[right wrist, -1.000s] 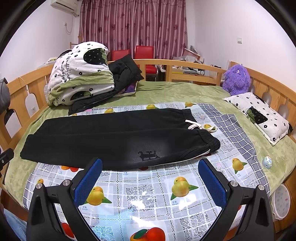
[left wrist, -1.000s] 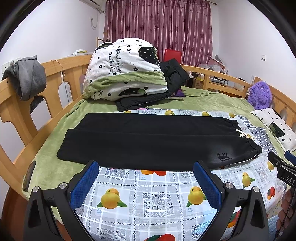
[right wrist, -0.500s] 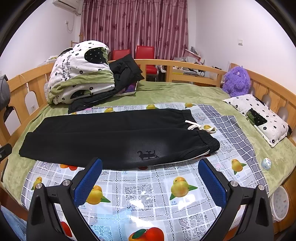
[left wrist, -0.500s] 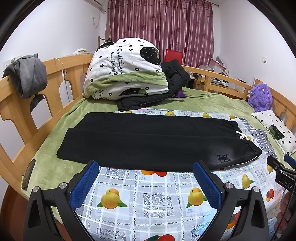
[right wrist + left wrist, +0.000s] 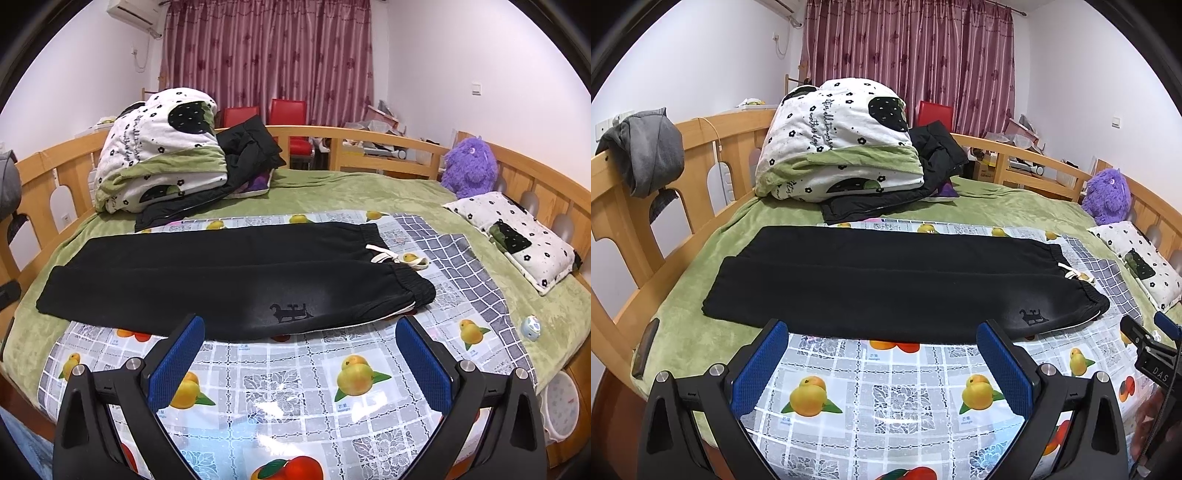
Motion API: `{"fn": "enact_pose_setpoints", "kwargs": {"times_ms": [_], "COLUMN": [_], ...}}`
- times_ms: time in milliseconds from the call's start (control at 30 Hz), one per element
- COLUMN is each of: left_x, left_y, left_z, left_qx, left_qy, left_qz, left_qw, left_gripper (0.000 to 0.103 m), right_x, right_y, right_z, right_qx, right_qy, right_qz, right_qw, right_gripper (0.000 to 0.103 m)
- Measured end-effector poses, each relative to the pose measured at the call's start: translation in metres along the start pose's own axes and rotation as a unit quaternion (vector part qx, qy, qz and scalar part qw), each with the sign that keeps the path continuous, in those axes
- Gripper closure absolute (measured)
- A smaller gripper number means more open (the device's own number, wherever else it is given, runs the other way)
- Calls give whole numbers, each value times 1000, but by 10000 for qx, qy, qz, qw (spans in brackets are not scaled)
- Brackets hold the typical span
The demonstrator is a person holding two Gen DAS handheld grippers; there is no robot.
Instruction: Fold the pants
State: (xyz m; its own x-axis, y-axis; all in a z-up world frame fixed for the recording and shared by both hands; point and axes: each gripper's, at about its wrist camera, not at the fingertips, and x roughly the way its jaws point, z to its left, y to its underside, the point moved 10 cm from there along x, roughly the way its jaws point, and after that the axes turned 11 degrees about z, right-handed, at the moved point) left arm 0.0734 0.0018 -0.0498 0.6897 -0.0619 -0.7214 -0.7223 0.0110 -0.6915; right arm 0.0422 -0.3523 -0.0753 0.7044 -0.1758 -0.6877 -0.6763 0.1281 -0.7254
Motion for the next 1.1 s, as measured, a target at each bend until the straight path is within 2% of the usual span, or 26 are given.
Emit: {"fn": "enact_pose_setpoints", "kwargs": {"times_ms": [167,300,433,533,633,700,800,967,1100], "left_x": [-8,-7,9,28,49,70,99,150,192], "left_y": [1,2,11,19,24,29,35,47,55], "left_z": [5,16,29,40,52,64,76,102,116], "left_qx": [-11,28,-14,-41,-186,-391,-635,-998,-1097], "left_qy": [161,-41,-90,-180,-198,-178,-76,8,-7], "left_qz": [-153,-243,-118,53,142,261,441,680,992], "left_qw": [9998,9997,9999,9998,9995,9987,9970,9927,9890], "left_gripper": [5,5,5,5,5,5,5,7,18], "right_x": [2,4,18,32,49,64,99,156,194], "right_y": [7,7,11,14,18,21,28,41,45], "right_z": [-1,-5,-6,-9,-14,-16,-21,-34,-46], "right_qx": [37,224,252,286,382,416,426,668,1184], "right_qy": [-260,-488,-571,-608,-631,-681,-673,-523,-674], "right_qz": [102,65,173,248,246,316,548,873,1085], "right_qw": [9996,9985,9979,9974,9970,9963,9953,9926,9847], "right_gripper": [3,6,9,11,18,30,43,43,43]}}
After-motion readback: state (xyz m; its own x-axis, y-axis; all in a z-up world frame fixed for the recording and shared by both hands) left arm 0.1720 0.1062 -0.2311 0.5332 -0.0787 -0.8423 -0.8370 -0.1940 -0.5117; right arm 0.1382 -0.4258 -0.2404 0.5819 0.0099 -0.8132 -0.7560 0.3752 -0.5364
